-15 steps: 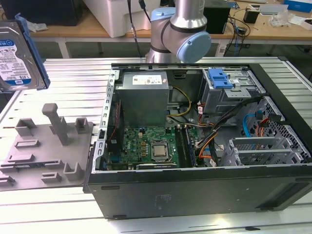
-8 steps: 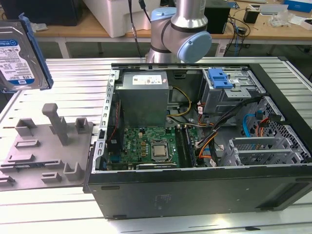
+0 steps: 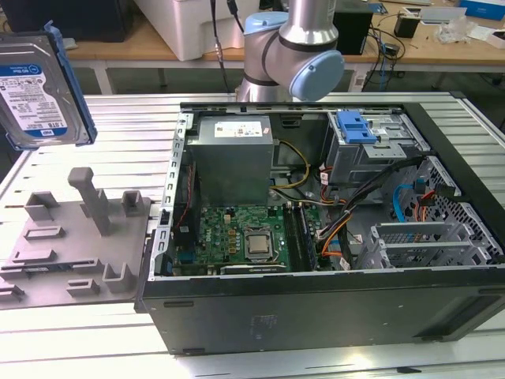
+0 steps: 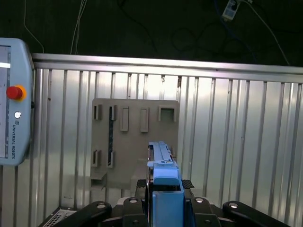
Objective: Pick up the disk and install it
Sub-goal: 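Pick up the disk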
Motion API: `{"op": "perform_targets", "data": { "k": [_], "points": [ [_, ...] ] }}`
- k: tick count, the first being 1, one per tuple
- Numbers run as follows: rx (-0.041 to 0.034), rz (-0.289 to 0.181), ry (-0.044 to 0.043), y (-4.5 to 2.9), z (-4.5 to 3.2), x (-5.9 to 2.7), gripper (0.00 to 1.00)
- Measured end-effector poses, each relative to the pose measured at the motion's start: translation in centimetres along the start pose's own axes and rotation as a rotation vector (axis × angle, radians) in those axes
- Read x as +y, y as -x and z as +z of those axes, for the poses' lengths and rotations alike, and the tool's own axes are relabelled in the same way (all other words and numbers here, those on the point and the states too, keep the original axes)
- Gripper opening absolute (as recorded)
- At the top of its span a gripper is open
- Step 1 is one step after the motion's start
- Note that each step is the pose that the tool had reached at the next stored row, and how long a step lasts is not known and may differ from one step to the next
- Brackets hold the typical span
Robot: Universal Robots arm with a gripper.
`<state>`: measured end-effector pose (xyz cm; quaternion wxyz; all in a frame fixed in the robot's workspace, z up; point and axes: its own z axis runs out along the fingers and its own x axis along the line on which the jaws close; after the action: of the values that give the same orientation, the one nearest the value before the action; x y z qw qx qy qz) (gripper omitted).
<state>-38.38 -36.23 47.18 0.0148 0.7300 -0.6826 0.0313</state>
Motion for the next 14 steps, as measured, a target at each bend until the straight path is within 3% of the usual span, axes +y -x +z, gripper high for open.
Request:
{"op": "perform_targets", "data": {
  "k": [9, 14],
  "points": [
    [-0.0068, 0.0, 0.0033, -1.14, -0.47, -1.47, 0.37],
    [-0.0161, 0.0, 0.0038, -1.74, -0.55, -2.53, 0.37]
  ]
}}
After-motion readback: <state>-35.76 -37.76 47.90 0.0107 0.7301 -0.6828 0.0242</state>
